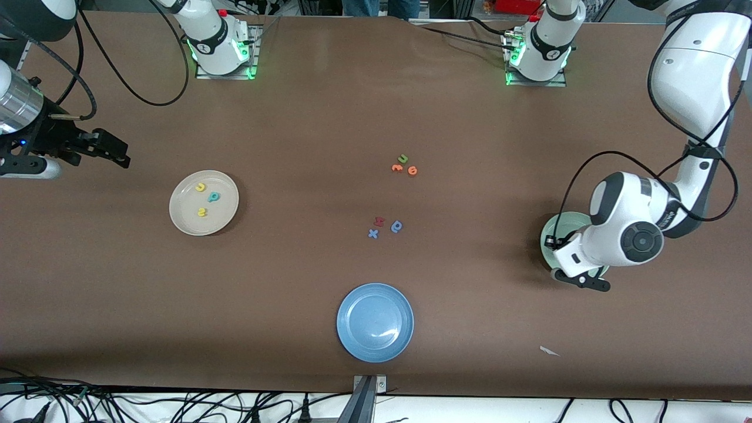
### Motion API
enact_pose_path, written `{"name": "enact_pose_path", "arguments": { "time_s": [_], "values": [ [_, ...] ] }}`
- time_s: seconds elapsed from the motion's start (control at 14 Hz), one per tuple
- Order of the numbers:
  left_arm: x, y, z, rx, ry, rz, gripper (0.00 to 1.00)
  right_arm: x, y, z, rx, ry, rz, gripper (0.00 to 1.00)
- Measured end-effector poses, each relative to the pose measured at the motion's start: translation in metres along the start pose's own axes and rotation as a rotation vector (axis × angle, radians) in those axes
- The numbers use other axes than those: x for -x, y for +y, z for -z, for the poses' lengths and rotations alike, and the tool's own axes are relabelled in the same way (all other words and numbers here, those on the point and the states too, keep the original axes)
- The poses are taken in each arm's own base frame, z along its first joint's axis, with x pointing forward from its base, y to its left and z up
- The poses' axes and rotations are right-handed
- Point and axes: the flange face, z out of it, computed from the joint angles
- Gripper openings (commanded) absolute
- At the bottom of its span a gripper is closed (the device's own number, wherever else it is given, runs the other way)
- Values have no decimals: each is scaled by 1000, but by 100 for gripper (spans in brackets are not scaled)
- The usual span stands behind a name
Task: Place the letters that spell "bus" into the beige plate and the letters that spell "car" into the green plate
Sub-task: 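Carry the teal r to the green plate and open the left gripper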
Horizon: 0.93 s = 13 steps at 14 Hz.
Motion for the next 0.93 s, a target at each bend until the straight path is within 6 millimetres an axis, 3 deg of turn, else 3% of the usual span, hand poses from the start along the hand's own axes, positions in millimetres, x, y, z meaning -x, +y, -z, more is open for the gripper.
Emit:
{"name": "enact_pose_path", "arguments": {
  "time_s": [0.21,0.36,0.71,0.93],
  "values": [
    [3,-9,-1,-55,-16,-60,100,0,7,0,1,-5,-12,100],
    [3,-10,10,-63,-6,-58,100,0,7,-1,1,-5,-13,100],
    [8,-22,73,-58,0,-3,100,0,7,-1,1,-6,-12,100],
    [13,-21,100,-26,23,26,100,0,5,0,1,-6,-9,100]
  ]
}}
